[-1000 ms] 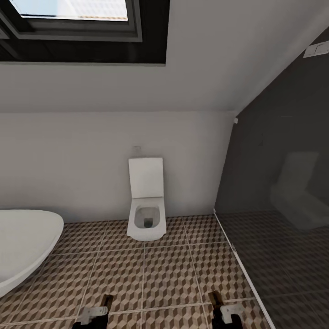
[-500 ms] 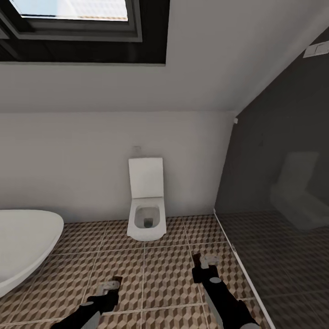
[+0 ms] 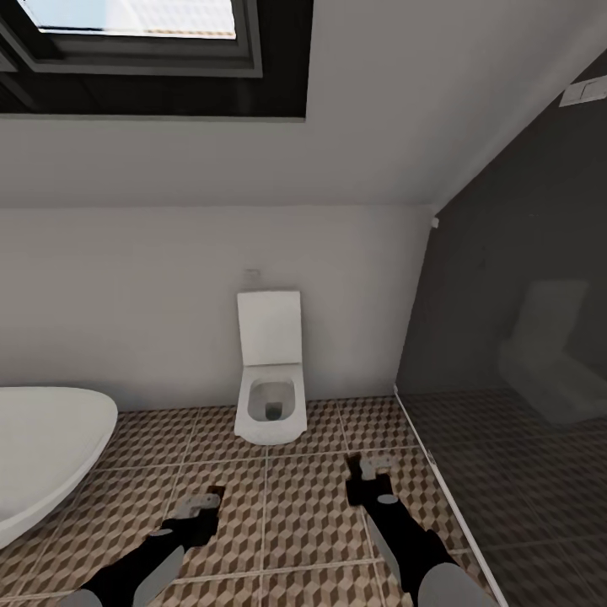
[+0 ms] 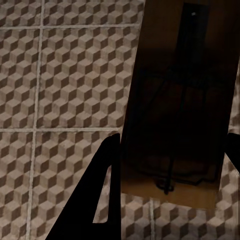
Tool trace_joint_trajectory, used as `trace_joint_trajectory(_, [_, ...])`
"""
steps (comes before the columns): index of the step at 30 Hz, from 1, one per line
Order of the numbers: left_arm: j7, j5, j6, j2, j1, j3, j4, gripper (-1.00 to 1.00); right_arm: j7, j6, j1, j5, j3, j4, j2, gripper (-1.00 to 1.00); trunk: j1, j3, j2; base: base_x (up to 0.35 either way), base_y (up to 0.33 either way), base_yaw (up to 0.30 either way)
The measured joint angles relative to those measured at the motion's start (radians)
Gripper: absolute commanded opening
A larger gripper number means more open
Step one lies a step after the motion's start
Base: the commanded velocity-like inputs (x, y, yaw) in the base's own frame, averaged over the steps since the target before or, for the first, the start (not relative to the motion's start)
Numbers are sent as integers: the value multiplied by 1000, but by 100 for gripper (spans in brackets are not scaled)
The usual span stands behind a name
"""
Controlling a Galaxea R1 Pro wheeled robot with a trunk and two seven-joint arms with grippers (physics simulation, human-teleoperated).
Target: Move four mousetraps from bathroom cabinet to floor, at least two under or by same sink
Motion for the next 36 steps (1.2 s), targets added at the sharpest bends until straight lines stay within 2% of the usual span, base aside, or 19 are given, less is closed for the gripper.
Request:
trace_joint_trajectory(5, [6,0,8,4,0,0,-59,-100,-2,-11,-1,2,1,-21,0,-100,0,0,0,0,0,0])
trace_joint_trajectory(12, [6,1,11,16,0,0,-86,-100,-2,-11,-1,2,2,-41,-1,-100,0,0,0,0,0,0])
trace_joint_trajectory(21, [6,1,11,16,0,-3,-113,-100,-2,-11,-1,1,5,-42,0,-100,35,-28,-63,0,0,0])
trace_joint_trajectory(24, [6,1,12,17,0,-4,-135,-100,-1,-11,-1,1,29,-42,0,-100,46,-38,-84,0,0,0])
trace_joint_trajectory(30, [6,1,12,18,0,-6,-145,-100,0,-11,-1,0,113,-42,1,-100,69,-57,-126,0,0,0])
trace_joint_trajectory(36, [6,1,12,18,0,-6,-146,-100,4,-11,-1,-1,124,-41,1,-100,92,-76,-168,0,0,0])
